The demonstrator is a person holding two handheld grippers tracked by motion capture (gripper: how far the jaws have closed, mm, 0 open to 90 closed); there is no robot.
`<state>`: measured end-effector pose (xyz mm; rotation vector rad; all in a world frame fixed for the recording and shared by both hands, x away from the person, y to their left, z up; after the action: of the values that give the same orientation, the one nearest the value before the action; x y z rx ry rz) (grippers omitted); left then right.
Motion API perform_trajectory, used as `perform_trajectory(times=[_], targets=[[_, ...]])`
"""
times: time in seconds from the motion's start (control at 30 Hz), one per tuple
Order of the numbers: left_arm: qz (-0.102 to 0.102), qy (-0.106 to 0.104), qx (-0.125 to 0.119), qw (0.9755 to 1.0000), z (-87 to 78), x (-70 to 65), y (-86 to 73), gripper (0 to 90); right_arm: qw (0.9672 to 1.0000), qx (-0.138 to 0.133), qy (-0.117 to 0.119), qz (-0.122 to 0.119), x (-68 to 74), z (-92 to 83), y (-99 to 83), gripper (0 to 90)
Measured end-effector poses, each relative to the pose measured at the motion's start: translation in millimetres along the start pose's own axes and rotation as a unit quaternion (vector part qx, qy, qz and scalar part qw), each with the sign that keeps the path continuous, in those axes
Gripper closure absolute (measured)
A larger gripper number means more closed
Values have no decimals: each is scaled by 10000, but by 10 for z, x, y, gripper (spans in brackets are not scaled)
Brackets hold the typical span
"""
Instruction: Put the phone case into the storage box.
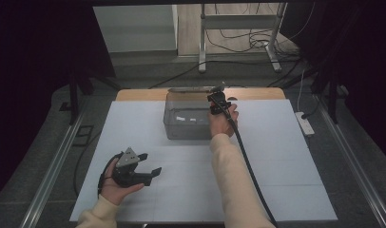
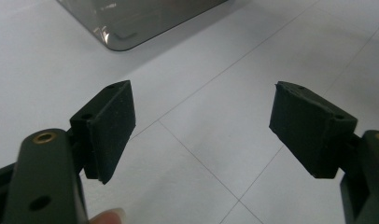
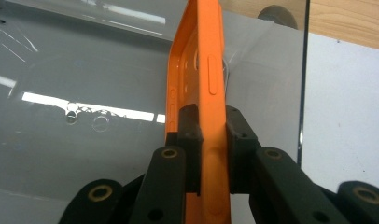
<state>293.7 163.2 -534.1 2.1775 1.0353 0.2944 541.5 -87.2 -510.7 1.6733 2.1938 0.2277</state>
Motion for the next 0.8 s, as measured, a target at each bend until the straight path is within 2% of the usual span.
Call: perform_trajectory(times=[0.8], targets=[[-2, -7, 1, 10000, 0, -1, 1, 219, 9999, -59, -54, -115, 5, -37, 3, 761]])
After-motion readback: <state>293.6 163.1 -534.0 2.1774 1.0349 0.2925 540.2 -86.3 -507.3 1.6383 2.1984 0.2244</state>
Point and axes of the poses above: each handheld gripper's, and its own axes: z roughly forward along the jaws, y roughly out of its top, x roughly to its left, the point moved 6 cm from there along z, roughly forward along the jaws, and after that the axes turned 11 degrees about x, right-handed, at the moved point
